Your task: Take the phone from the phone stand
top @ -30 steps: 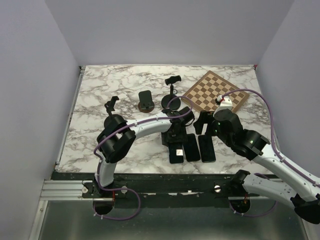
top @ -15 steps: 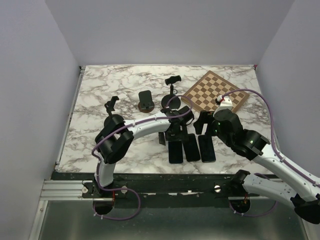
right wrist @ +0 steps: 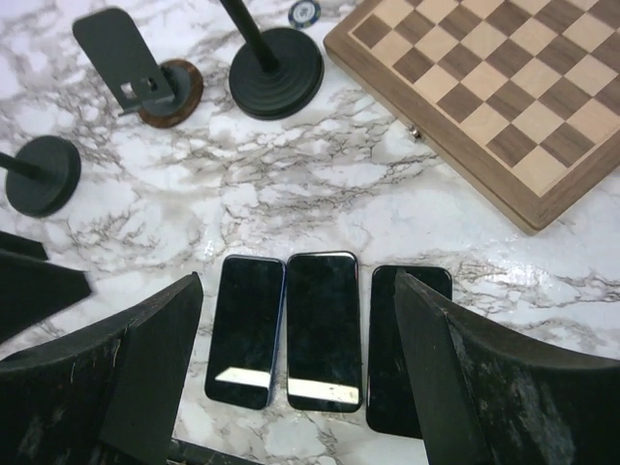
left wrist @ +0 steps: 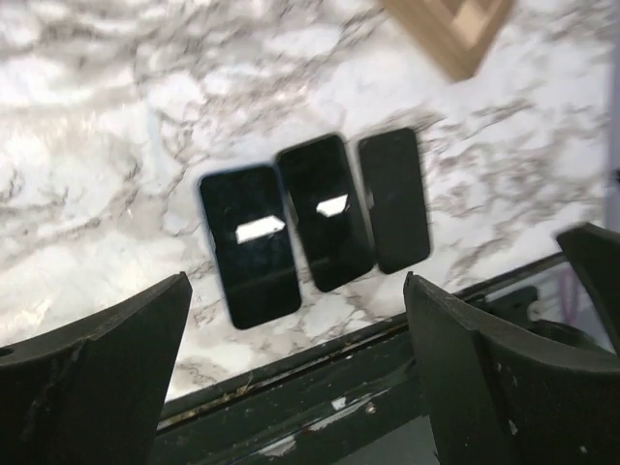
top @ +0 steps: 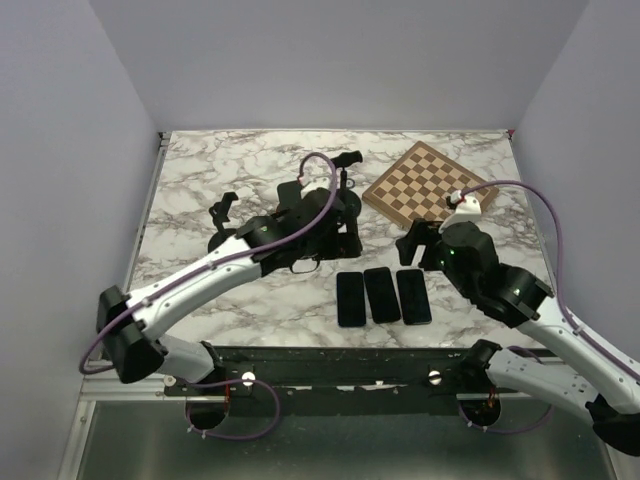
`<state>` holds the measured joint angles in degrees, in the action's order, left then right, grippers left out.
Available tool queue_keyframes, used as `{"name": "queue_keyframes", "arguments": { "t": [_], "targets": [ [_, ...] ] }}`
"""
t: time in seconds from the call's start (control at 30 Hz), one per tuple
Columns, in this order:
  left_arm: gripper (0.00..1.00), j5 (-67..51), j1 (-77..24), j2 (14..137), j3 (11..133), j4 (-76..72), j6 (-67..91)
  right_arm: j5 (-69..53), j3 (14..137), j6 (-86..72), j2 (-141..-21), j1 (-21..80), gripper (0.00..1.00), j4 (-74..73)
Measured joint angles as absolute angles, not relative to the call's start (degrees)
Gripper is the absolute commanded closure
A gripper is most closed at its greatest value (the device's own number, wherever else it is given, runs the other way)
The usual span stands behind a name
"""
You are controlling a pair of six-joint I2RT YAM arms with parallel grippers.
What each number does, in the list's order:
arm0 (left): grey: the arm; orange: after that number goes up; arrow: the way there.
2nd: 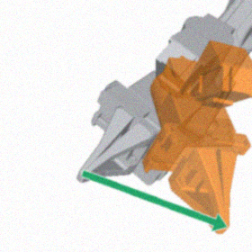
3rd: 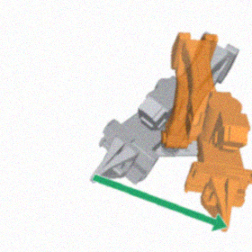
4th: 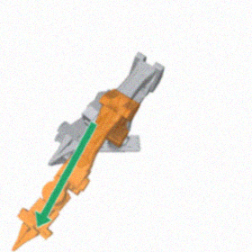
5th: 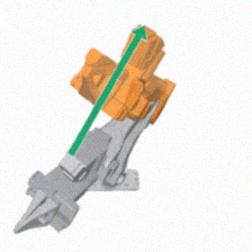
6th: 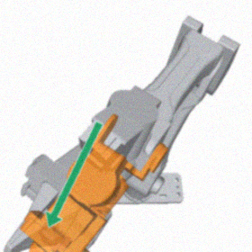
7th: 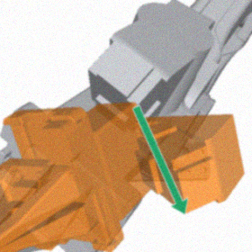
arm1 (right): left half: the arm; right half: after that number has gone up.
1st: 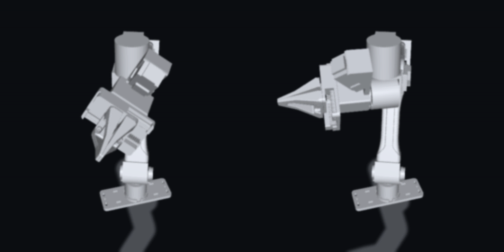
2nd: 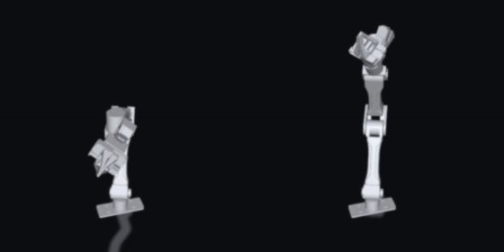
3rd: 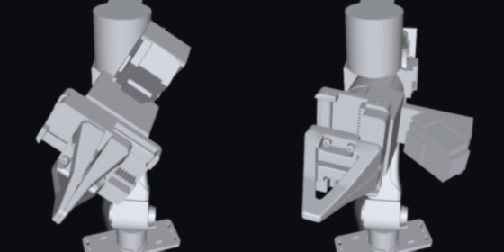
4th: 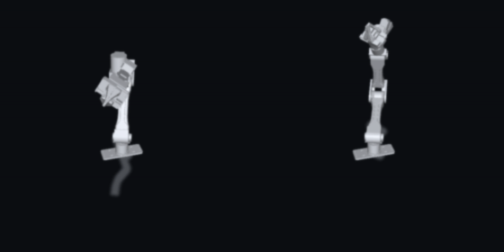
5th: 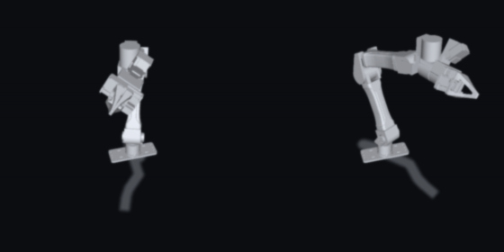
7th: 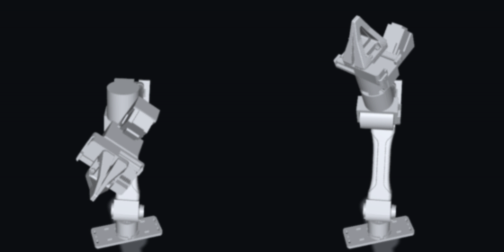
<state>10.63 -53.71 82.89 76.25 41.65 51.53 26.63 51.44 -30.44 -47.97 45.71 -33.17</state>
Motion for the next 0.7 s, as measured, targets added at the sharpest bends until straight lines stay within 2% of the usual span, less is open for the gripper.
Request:
{"name": "queue_keyframes", "arguments": {
  "t": [0.13, 0.3, 0.47, 0.53, 0.57, 0.7],
  "targets": [
    [0.02, 12.5, -53.7, 71.3, 72.6, 36.1, 46.4, 28.2, 51.5, -29.9, -43.2, 45.7, 0.12, -32.7],
    [0.01, 15.1, -53.3, 48.6, 60.0, 24.9, 37.3, 30.1, 52.2, -27.2, -37.0, 45.7, 0.10, -31.6],
    [0.01, 18.0, -52.9, 30.5, 54.2, 15.6, 28.8, 31.7, 55.1, -23.5, -31.3, 45.7, 0.09, -29.5],
    [0.01, 19.4, -52.8, 25.9, 53.8, 13.1, 26.0, 31.7, 56.5, -22.2, -29.2, 45.7, 0.09, -28.8],
    [0.01, 20.4, -52.8, 23.0, 53.8, 12.0, 24.1, 31.7, 57.0, -21.8, -28.3, 45.7, 0.00, -28.5],
    [0.01, 23.4, -52.8, 15.6, 53.1, 10.2, 18.9, 30.6, 57.8, -20.8, -23.7, 45.7, 0.00, -27.4]
  ]
}}
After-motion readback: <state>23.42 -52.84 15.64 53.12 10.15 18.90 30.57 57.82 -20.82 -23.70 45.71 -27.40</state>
